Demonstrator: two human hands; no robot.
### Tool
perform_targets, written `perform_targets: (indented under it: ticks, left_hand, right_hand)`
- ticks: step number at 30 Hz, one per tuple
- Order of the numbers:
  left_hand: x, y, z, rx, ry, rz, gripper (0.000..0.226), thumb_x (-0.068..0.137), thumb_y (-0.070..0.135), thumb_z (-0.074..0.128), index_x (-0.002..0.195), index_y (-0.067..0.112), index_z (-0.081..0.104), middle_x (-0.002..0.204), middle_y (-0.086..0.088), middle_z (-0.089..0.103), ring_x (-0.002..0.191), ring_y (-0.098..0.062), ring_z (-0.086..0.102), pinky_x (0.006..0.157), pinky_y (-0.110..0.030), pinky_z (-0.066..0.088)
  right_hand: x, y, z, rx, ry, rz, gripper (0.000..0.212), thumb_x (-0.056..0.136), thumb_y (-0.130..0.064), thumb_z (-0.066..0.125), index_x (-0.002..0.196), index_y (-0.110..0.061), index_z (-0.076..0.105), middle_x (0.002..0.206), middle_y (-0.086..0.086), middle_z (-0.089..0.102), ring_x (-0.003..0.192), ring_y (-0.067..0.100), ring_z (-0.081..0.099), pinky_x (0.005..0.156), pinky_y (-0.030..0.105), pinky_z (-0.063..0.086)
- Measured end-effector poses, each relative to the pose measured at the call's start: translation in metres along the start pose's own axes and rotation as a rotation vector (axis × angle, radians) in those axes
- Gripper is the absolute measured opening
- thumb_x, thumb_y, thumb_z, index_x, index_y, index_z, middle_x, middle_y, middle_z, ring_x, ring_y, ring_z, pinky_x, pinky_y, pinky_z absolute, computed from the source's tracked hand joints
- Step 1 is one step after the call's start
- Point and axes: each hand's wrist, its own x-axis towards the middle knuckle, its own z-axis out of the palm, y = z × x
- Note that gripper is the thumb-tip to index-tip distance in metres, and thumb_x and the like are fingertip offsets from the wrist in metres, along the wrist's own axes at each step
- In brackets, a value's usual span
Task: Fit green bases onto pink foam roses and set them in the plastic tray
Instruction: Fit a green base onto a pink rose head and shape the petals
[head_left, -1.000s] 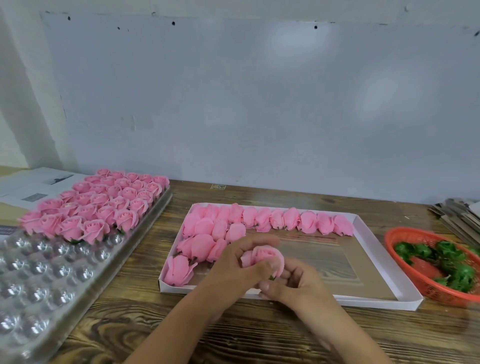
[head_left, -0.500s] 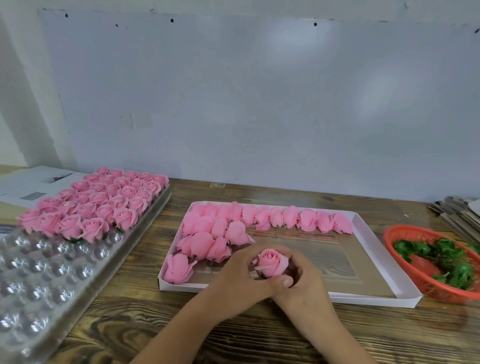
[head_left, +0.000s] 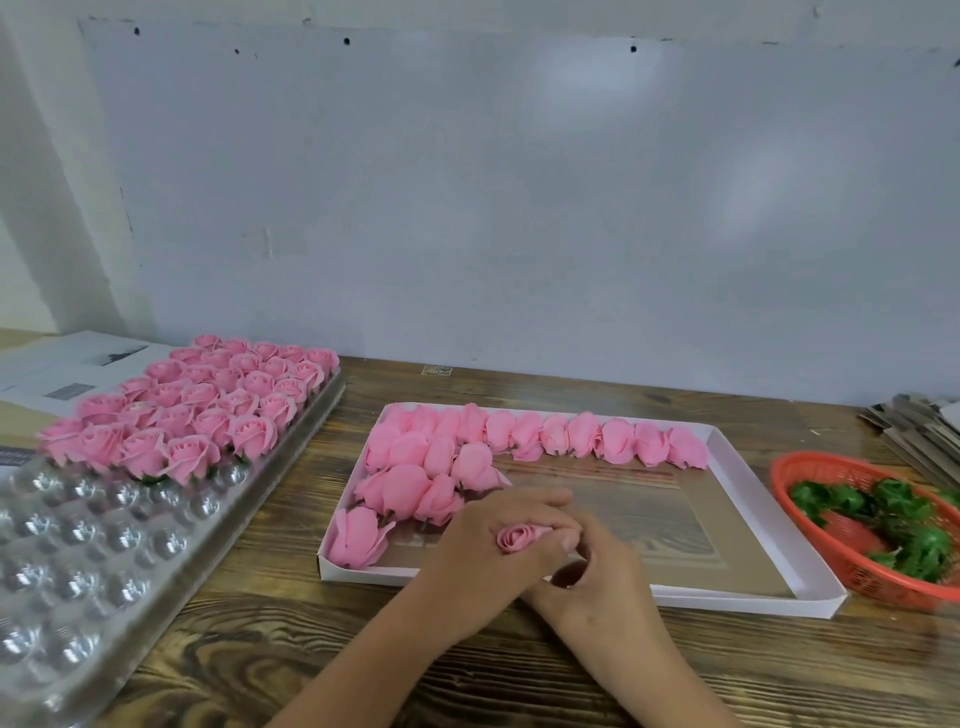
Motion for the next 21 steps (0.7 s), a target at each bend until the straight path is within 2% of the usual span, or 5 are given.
perform_targets:
  ticks: [3,6,10,16,21]
  left_hand:
    - [-0.001,-0.005,0.002,0.028,0.012,-0.007,0.026,0.078,0.042,0.074,0.104,0.043,0.073,0.122,0.031,0.064,0.116,0.008,0.059,0.095,-0.004,0.040]
    - [-0.001,-0.008,0.006,-0.008,0.038,-0.044,0.049,0.073,0.046,0.077,0.118,0.051,0.059,0.120,0.022,0.066,0.113,0.001,0.062,0.095,-0.014,0.048]
    - [0.000,-0.007,0.008,-0.170,0.034,-0.136,0.069,0.064,0.046,0.083,0.126,0.053,0.051,0.116,0.027,0.064,0.112,0.003,0.063,0.090,-0.017,0.053]
    - [0.002,-0.006,0.005,-0.134,0.149,-0.080,0.038,0.069,0.032,0.080,0.106,0.035,0.072,0.107,0.013,0.075,0.102,-0.004,0.068,0.090,-0.020,0.054]
    - [0.002,-0.004,-0.003,-0.100,0.201,-0.114,0.032,0.082,0.017,0.081,0.104,0.040,0.075,0.102,0.017,0.076,0.099,-0.002,0.068,0.089,-0.024,0.054]
  right_hand:
    - [0.000,0.002,-0.001,0.033,0.028,0.020,0.039,0.069,-0.011,0.078,0.092,-0.039,0.063,0.091,-0.025,0.069,0.082,-0.004,0.065,0.065,0.007,0.046]
    - [0.001,0.002,-0.001,0.123,0.063,0.047,0.035,0.068,-0.008,0.080,0.087,-0.033,0.067,0.086,-0.017,0.072,0.076,0.000,0.066,0.065,0.007,0.047]
    - [0.001,0.000,-0.001,0.185,0.112,0.040,0.029,0.065,-0.020,0.074,0.091,-0.031,0.068,0.085,-0.020,0.073,0.078,-0.003,0.067,0.066,0.005,0.047]
    - [0.005,0.007,0.002,0.134,0.209,0.045,0.024,0.071,-0.020,0.072,0.087,-0.036,0.064,0.085,-0.021,0.068,0.075,0.000,0.063,0.059,0.007,0.045]
    - [0.005,0.011,0.004,0.037,0.175,0.027,0.036,0.069,-0.037,0.077,0.101,-0.035,0.060,0.090,-0.015,0.064,0.088,0.004,0.060,0.060,0.014,0.048]
